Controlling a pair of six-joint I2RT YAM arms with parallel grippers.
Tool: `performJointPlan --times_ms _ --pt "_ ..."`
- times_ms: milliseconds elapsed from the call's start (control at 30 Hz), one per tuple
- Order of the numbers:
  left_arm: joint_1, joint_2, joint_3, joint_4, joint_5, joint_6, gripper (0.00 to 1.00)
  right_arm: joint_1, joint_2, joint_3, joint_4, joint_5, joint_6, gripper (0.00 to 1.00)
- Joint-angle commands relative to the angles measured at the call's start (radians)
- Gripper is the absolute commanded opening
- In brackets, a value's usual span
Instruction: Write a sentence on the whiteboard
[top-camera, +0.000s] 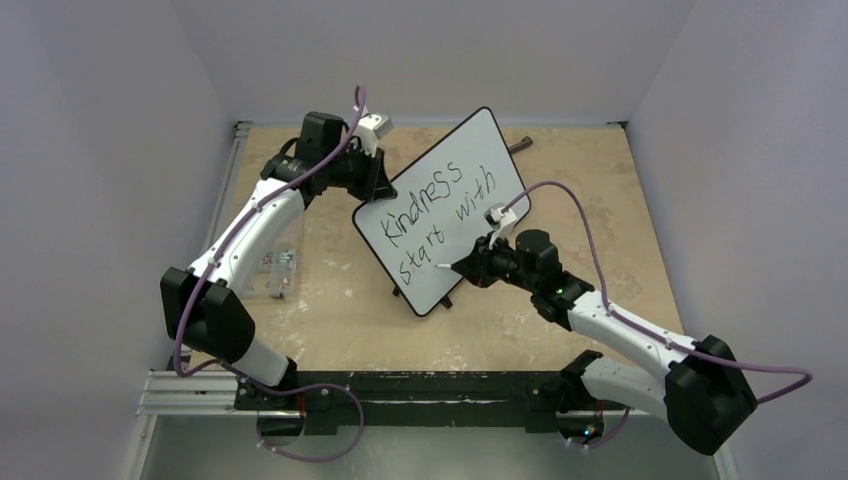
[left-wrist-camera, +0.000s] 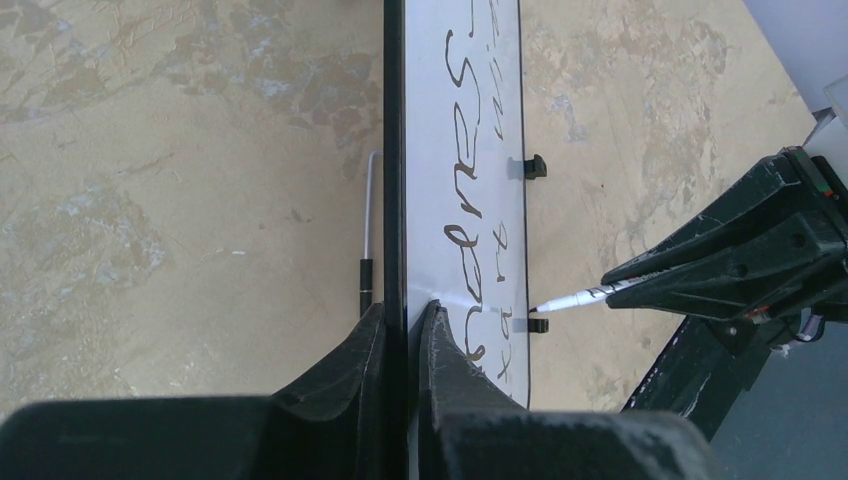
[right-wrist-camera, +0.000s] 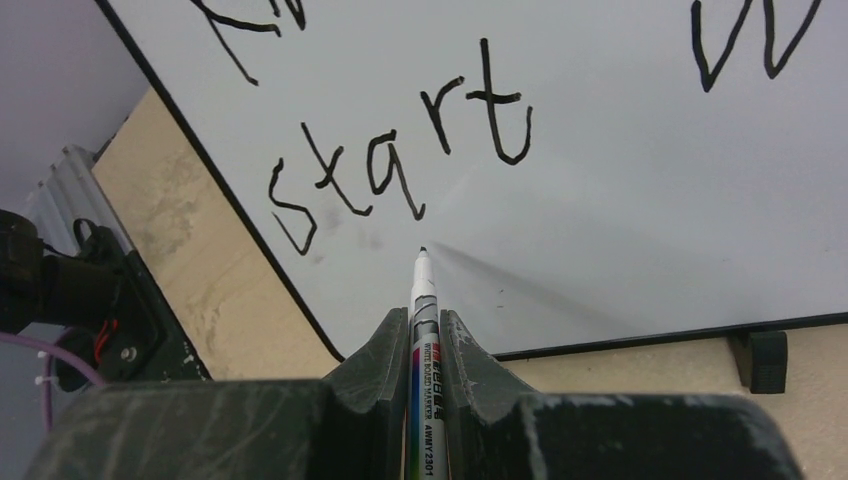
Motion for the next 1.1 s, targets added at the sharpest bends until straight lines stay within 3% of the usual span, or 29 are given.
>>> performJointPlan --times_ms 0,600,1067 --pt "-0.02 0.053 -0.022 -0.127 -0.149 0.12 0.0 0.003 0.023 0.025 0.059 0.093 -0.022 0.0" --pt "-0.019 0.048 -0.017 -0.132 -0.138 0.117 0.0 0.003 0.078 -0.013 0.035 0.189 -0.028 0.0" --pt "-0.019 0.046 -0.019 -0.134 -0.138 0.119 0.0 0.002 0.029 -0.001 -0.038 0.24 -0.029 0.0"
